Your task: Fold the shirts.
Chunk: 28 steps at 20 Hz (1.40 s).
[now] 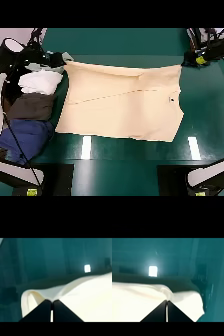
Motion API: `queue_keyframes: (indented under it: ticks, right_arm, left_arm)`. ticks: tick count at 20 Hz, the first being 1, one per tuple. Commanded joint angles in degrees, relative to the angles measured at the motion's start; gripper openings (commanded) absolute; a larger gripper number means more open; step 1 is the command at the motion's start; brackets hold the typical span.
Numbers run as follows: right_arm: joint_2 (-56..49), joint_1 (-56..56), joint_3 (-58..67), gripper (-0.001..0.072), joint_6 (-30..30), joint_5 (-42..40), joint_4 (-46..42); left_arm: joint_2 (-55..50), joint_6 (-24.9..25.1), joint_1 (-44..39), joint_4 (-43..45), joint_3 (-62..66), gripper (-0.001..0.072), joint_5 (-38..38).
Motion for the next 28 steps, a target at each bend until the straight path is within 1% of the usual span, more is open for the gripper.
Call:
queue_keyframes:
  ticks: [1, 2, 3, 6, 8, 10, 11, 12, 13, 14, 16, 17, 20, 23, 25, 28]
  right_arm:
    - [4.09, 0.59, -10.47, 0.0011, -0.94, -1.79, -0.11]
    - [5.46, 0.87, -14.43, 0.0011, -0.98, -3.3, -0.09]
    - [6.62, 1.46, -17.94, 0.0011, -1.2, -4.9, -0.07]
    - [8.63, 4.0, -26.27, 0.0011, -1.18, -8.28, -0.04]
    - [9.01, 5.27, -29.44, 0.0012, -1.11, -9.09, -0.02]
    - [9.01, 6.25, -30.75, 0.0012, 0.52, -8.92, -0.02]
    - [9.07, 6.25, -30.93, 0.0012, 0.83, -8.61, 0.0]
    - [9.07, 6.25, -30.71, 0.0018, 0.83, -7.8, 0.04]
    - [9.07, 6.25, -30.05, 0.022, 0.83, -6.38, 0.04]
    - [9.09, 5.81, -29.16, 0.0392, 0.81, -4.37, 0.07]
    - [10.6, 4.24, -27.78, 0.039, 0.74, 0.02, -0.02]
    - [12.55, 3.21, -28.35, 0.039, 0.5, 0.63, -0.07]
    - [21.7, -0.94, -34.38, 0.039, 0.31, 0.52, 0.09]
    - [30.08, -4.28, -41.48, 0.0389, 0.31, 0.52, 0.26]
    - [33.77, -5.49, -45.35, 0.0389, 0.31, 0.39, 0.59]
    - [37.46, -5.55, -49.81, 0.0389, 0.2, -1.22, 0.59]
  left_arm:
    - [-0.35, 2.16, 1.84, 4.07, -0.76, 0.002, -11.41]
    - [-0.35, 2.27, 1.79, 6.29, -2.6, 0.002, -12.61]
    - [-0.35, 2.6, 1.6, 6.6, -4.76, 0.002, -12.61]
    - [-0.37, 2.58, 1.6, 6.27, -12.13, 0.0021, -8.92]
    - [-0.35, 2.56, 1.62, 6.32, -14.91, 0.0022, -7.28]
    - [-0.35, 2.34, 1.62, 6.32, -15.21, 0.0022, -7.8]
    - [-0.35, 1.36, 1.64, 6.38, -15.21, 0.0023, -8.52]
    - [-0.35, 0.0, 1.66, 6.71, -15.19, 0.0152, -9.35]
    - [-0.35, -0.98, 1.66, 7.39, -15.02, 0.0471, -10.78]
    - [-0.22, -1.68, 1.66, 8.61, -14.8, 0.054, -12.59]
    - [0.15, -2.64, 1.84, 11.39, -13.46, 0.0542, -17.9]
    - [1.66, -3.21, 2.21, 12.59, -13.75, 0.0542, -19.04]
    - [9.44, -5.18, 2.67, 16.46, -17.94, 0.0542, -19.1]
    - [17.66, -5.7, 2.67, 17.2, -27.76, 0.0542, -19.8]
    - [21.86, -6.93, 2.67, 17.2, -35.95, 0.0542, -19.45]
    - [26.18, -6.91, 2.67, 17.2, -46.75, 0.0542, -15.76]
